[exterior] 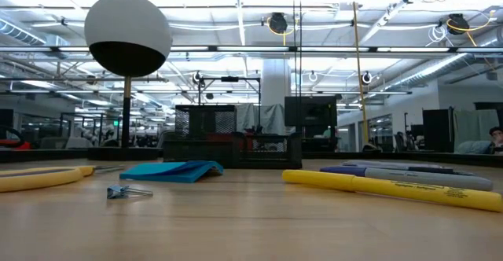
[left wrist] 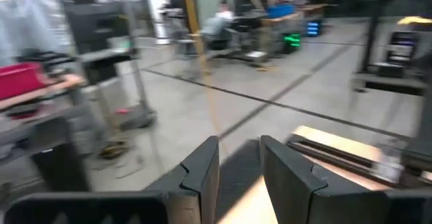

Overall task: Pick and place office supplies into organizer
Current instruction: Put the purple pen into the black mesh desk organizer

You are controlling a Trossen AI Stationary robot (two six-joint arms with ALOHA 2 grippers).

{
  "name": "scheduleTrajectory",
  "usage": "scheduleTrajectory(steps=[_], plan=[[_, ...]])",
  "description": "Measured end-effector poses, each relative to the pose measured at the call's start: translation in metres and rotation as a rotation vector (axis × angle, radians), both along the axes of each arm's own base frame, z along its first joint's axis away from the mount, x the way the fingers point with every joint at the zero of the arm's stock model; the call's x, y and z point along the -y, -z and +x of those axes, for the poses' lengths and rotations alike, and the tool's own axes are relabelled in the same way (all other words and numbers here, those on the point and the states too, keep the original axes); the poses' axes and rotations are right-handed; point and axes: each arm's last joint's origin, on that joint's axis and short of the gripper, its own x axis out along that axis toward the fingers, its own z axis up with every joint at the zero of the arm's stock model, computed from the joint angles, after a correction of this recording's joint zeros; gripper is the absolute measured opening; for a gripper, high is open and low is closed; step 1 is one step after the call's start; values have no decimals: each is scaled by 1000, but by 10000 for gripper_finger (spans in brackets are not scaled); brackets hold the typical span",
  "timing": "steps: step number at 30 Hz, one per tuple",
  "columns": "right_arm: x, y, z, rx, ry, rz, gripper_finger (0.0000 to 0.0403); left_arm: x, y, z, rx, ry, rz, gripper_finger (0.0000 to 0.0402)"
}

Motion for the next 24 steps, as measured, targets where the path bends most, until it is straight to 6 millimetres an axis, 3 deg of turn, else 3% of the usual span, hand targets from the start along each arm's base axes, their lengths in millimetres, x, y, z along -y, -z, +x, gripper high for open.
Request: scheduleTrajectory(steps=[12,24], plan=[[6,-6,-4,-64,244,-46,155,2,-7,-15,54,6,-6,115],[3,-9,27,-338,272,43,155,2,-7,-15,60,8,-8,115]])
